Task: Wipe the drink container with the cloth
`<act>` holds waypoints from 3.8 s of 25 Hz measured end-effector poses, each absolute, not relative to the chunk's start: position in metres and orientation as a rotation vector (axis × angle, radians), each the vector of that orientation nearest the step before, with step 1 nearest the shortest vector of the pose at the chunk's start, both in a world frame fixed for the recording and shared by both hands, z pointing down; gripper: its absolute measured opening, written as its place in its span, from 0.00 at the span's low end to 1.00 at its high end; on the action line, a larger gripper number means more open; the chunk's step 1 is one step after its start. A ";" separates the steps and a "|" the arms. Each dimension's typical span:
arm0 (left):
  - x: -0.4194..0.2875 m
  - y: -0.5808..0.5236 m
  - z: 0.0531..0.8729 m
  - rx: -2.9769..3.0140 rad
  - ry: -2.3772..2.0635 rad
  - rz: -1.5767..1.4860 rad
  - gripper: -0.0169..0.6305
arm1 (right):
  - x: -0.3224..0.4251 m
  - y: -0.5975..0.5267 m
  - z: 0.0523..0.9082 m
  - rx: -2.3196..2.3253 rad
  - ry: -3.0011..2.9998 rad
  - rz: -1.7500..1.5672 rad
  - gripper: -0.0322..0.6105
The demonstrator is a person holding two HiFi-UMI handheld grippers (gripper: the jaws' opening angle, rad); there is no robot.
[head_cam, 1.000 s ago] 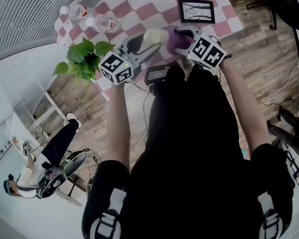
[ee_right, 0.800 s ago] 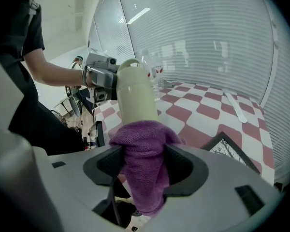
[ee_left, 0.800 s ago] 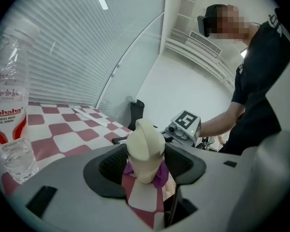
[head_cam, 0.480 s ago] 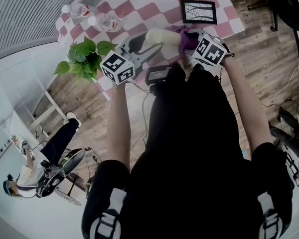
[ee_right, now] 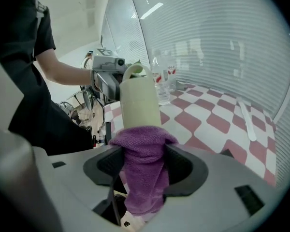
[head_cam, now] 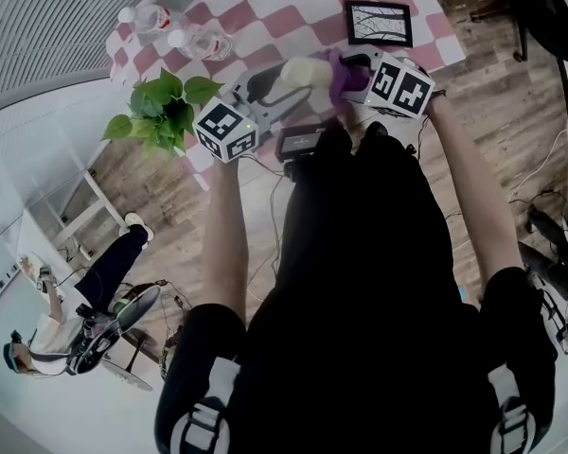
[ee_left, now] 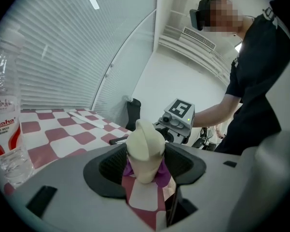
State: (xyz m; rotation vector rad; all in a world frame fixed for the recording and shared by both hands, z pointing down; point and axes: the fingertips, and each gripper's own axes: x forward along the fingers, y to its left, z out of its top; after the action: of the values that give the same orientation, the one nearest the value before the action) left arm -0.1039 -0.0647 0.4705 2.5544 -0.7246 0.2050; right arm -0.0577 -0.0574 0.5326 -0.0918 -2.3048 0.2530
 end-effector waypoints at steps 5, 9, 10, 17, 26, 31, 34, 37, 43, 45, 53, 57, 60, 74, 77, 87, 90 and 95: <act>-0.103 -0.066 0.470 2.552 -0.747 0.199 0.44 | -0.074 -0.061 0.497 -0.069 -2.376 0.181 0.44; -0.104 -0.066 0.470 2.545 -0.759 0.190 0.44 | -0.072 -0.060 0.477 -0.005 -2.441 0.154 0.30; -0.103 -0.066 0.470 2.546 -0.761 0.189 0.44 | -0.071 -0.060 0.471 0.010 -2.459 0.157 0.25; -0.095 -0.068 0.466 2.565 -0.763 0.201 0.44 | -0.068 -0.056 0.456 0.052 -2.504 0.149 0.16; -0.095 -0.071 0.465 2.540 -0.823 0.189 0.44 | -0.047 -0.086 0.383 0.303 -2.683 0.181 0.15; -0.088 -0.076 0.462 2.521 -0.871 0.187 0.44 | -0.017 -0.110 0.348 0.572 -2.757 0.197 0.15; -0.084 -0.080 0.460 2.494 -0.890 0.195 0.43 | -0.001 -0.118 0.345 0.713 -2.756 0.221 0.15; -0.084 -0.086 0.455 2.448 -0.881 0.181 0.43 | 0.013 -0.120 0.350 0.801 -2.735 0.296 0.15; -0.108 -0.114 0.430 2.456 -1.035 0.193 0.43 | 0.026 -0.117 0.354 0.861 -2.706 0.319 0.15; -0.119 -0.126 0.424 2.467 -1.119 0.219 0.43 | 0.028 -0.117 0.354 0.887 -2.704 0.325 0.15; -0.140 -0.151 0.428 2.492 -1.280 0.411 0.43 | 0.024 -0.116 0.352 0.953 -2.690 0.329 0.15; -0.138 -0.153 0.438 2.493 -1.265 0.420 0.43 | 0.021 -0.114 0.355 0.937 -2.680 0.332 0.15; -0.137 -0.152 0.448 2.493 -1.278 0.465 0.43 | 0.021 -0.113 0.357 0.934 -2.675 0.332 0.15; -0.127 -0.148 0.456 2.539 -1.242 0.514 0.43 | 0.020 -0.107 0.356 0.947 -2.675 0.335 0.15; -0.126 -0.147 0.456 2.543 -1.249 0.532 0.46 | 0.021 -0.107 0.352 0.952 -2.685 0.328 0.15; -0.127 -0.131 0.445 2.525 -1.318 0.567 0.50 | 0.027 -0.097 0.329 0.948 -2.737 0.276 0.15; -0.131 -0.113 0.436 2.476 -1.394 0.502 0.50 | 0.035 -0.086 0.320 0.938 -2.766 0.263 0.15; -0.142 -0.066 0.412 2.412 -1.536 0.373 0.50 | 0.040 -0.060 0.315 0.880 -2.812 0.258 0.15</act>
State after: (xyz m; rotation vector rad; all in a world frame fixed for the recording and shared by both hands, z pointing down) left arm -0.1419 -0.0657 0.4117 2.4118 -1.5359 0.3734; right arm 0.0404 -0.0604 0.3152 0.8803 -2.8122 0.2579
